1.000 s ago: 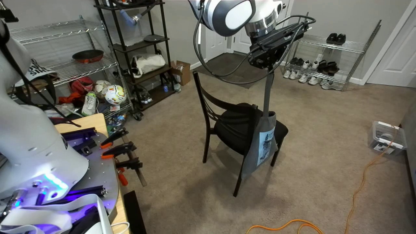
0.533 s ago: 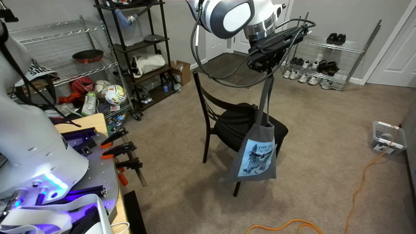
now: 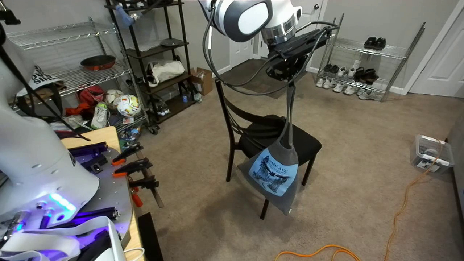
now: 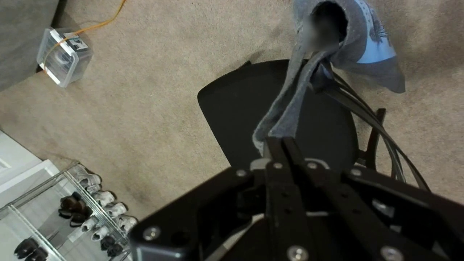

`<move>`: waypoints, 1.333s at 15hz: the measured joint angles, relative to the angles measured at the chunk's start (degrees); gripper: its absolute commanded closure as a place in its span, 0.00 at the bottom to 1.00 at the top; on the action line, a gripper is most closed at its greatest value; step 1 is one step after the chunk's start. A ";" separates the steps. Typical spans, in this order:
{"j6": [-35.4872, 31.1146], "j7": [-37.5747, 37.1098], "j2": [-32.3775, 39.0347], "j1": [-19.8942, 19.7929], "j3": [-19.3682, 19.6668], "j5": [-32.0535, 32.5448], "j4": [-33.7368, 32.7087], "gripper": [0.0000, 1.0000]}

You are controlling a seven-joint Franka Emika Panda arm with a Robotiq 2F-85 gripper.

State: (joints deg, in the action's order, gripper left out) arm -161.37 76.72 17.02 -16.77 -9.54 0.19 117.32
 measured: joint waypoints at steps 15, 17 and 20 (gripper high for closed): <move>0.00 15.71 -6.85 -3.86 -5.67 -9.81 9.03 0.99; 0.03 18.19 -8.03 -4.22 -6.32 -11.28 10.87 0.99; 0.04 20.35 -9.36 -4.22 -6.71 -11.84 13.98 0.99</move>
State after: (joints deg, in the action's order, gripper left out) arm -161.32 97.08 7.67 -20.99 -16.25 -11.65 131.30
